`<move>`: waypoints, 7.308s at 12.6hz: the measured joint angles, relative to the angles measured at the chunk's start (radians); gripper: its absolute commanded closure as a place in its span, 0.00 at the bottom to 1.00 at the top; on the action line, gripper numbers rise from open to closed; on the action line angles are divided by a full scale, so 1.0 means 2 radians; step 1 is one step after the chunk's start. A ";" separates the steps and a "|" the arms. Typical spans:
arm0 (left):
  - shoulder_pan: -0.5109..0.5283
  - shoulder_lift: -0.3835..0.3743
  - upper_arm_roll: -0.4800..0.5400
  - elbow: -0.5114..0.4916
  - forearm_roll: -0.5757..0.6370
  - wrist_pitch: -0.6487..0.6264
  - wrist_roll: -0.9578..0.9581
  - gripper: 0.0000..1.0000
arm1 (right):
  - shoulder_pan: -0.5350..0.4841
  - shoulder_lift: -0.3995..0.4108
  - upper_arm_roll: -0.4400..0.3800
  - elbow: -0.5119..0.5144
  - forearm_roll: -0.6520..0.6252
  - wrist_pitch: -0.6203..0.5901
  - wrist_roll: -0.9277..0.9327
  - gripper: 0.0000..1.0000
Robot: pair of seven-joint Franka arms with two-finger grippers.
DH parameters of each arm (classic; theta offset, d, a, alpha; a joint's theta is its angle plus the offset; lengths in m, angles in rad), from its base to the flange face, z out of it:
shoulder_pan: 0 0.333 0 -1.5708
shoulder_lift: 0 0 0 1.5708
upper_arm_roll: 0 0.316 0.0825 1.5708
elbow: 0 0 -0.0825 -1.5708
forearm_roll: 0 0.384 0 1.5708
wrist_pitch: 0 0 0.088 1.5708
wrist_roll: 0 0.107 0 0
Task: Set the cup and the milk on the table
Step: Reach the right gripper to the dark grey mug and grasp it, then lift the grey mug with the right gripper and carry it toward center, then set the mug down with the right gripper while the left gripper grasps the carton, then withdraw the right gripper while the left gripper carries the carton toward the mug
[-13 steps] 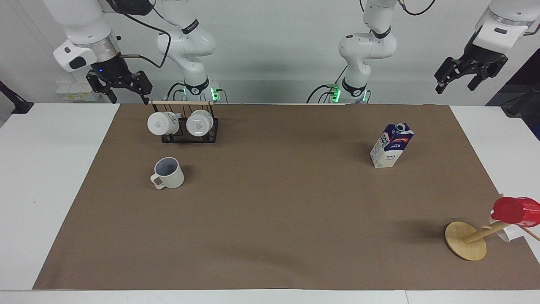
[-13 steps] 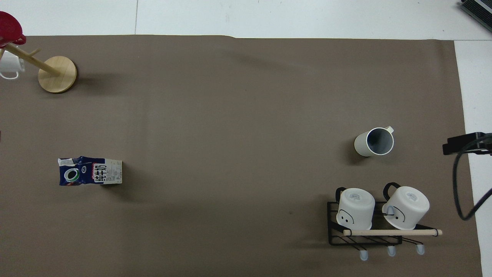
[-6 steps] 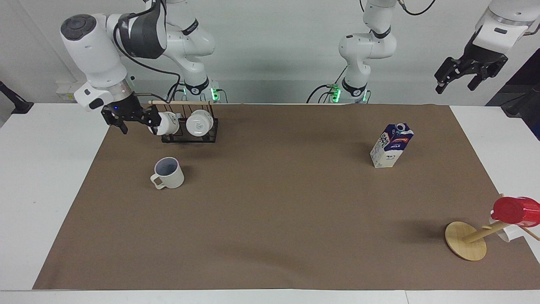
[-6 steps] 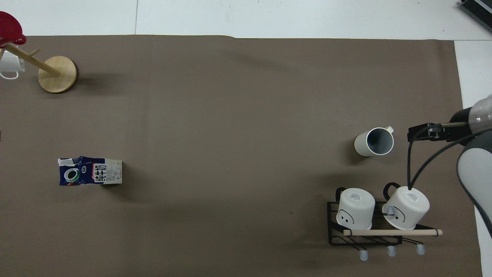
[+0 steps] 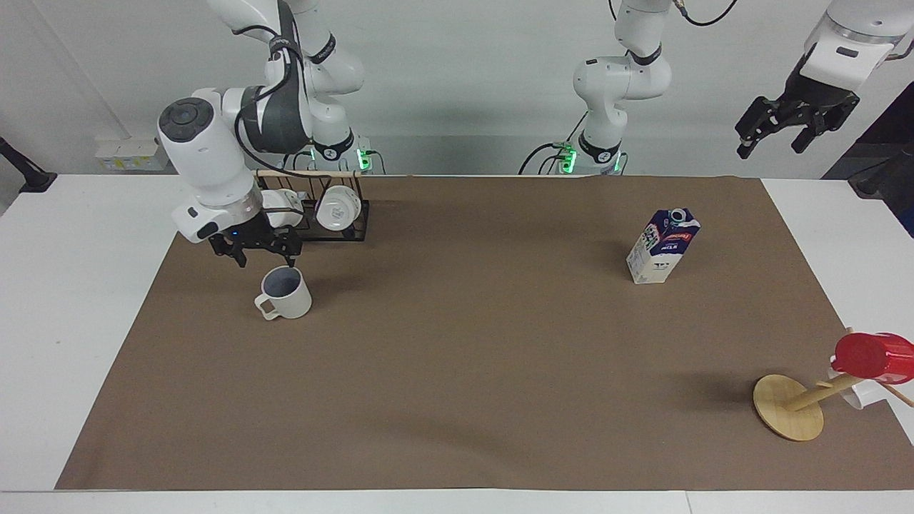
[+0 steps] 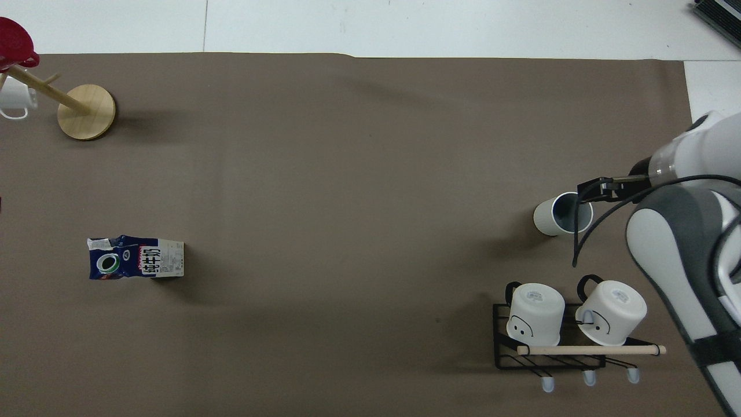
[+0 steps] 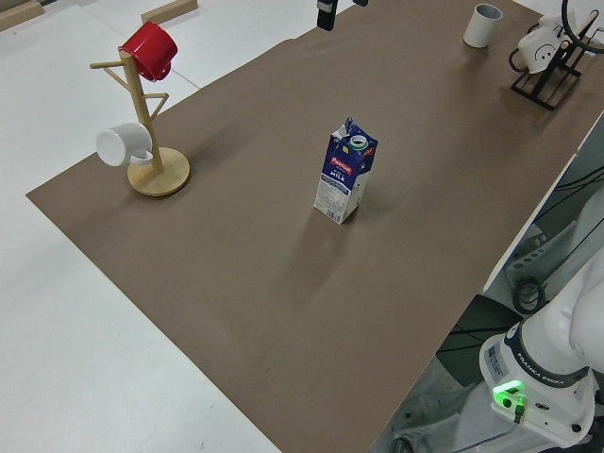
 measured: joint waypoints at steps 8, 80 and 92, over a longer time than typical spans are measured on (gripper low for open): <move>0.000 0.000 0.000 0.000 0.000 0.000 0.000 0.00 | 0.016 0.036 0.000 -0.068 0.000 0.118 0.008 0.00; -0.019 -0.146 -0.003 -0.456 -0.023 0.380 0.081 0.60 | 0.244 -0.004 0.005 -0.022 -0.073 0.074 0.348 0.00; -0.121 -0.141 -0.011 -0.389 -0.033 0.310 -0.094 0.63 | 0.108 -0.123 0.000 -0.013 -0.012 -0.091 0.147 0.00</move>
